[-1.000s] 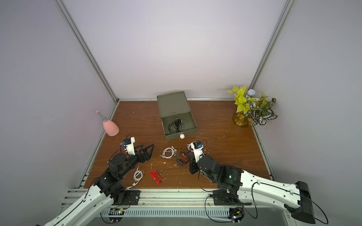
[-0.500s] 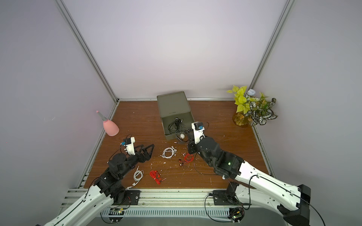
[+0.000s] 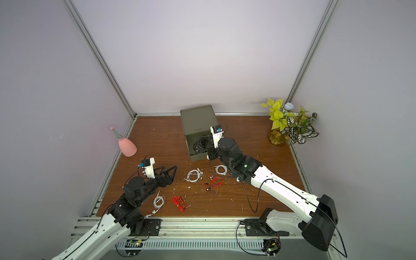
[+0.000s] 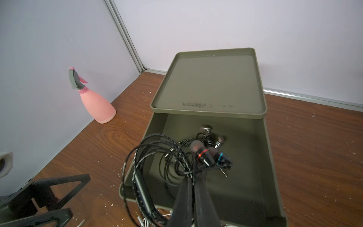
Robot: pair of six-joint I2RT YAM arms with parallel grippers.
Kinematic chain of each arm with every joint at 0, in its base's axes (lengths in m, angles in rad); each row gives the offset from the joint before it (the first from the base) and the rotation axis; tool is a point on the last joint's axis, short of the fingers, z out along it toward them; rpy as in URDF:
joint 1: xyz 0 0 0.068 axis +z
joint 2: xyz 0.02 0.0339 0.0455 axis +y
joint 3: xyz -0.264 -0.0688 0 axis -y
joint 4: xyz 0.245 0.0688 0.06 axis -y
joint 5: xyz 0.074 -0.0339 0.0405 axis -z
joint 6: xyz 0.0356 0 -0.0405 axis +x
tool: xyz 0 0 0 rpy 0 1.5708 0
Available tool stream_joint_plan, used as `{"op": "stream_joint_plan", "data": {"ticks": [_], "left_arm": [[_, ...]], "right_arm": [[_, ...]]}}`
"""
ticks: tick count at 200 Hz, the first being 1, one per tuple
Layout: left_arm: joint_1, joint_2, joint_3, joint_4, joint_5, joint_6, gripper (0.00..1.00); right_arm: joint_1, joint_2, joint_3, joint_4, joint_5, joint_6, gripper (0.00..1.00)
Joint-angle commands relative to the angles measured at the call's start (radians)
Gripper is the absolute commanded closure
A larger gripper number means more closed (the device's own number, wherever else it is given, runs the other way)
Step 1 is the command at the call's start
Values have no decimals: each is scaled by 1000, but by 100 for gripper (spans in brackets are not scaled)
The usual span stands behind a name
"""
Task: Place the wired earphones into the drawer by color
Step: Place the wired earphones in the drawer.
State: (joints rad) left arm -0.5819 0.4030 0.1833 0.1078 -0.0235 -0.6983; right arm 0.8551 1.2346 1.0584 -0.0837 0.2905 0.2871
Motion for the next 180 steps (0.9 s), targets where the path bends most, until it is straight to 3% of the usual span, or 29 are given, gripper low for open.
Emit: {"op": "stream_joint_plan", "data": {"ticks": [1,99,123,180], "left_arm": [[-7,1,39,-6,4,32,0],[-7,-3,35,-10,5,34,0],[-7,2,37,-9,4,37,0],[-7,10,48,-4,4,67,0]], "right_arm": [[-7,37,45,56,-30,-18,100],[-34,163,95,66,-46,-27,100],[-35,152,97,67,-48,-25,81],[-34,51,71,42,-54,-25,53]]}}
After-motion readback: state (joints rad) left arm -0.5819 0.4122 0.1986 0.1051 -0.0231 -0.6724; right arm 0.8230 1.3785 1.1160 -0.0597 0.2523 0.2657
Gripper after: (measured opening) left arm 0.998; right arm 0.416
